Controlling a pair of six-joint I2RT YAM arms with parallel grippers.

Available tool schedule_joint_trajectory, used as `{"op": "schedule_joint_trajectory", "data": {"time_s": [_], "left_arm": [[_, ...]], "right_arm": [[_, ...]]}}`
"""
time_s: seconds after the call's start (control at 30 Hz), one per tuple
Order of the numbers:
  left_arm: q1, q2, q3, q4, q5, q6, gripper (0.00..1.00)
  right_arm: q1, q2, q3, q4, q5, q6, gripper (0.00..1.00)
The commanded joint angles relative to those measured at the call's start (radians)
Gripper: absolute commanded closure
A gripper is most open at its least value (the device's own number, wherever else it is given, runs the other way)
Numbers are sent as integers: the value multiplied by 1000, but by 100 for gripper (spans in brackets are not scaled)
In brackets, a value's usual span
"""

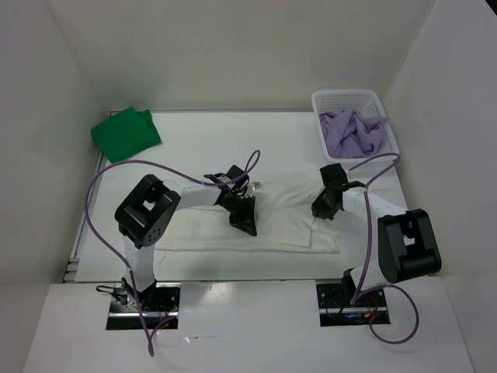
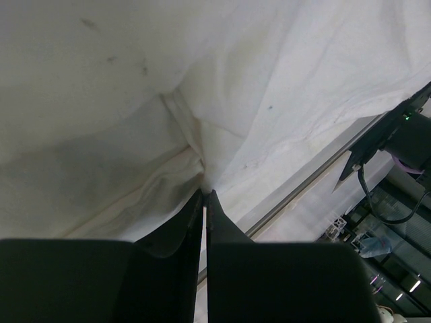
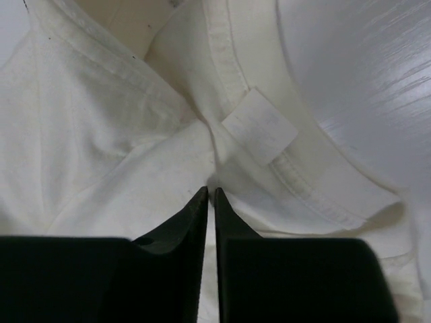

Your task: Fold and stack the t-shirts

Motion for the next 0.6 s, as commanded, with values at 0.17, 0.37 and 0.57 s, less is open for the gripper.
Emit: {"op": "schedule_joint_trajectory", "data": {"time_s": [0.17,0.37,0.57], "left_arm": [[10,-11,-9,-29,13,44,93],[10,-20,0,-49,-6,65,93],[10,-20,9,-67,-17,75,77]], "right_arm": [[-3,-15,63,-7,-2,-26,100],[-25,-26,108,-63,65,-60,100],[-39,3,88,-52,76,-69,75]]}}
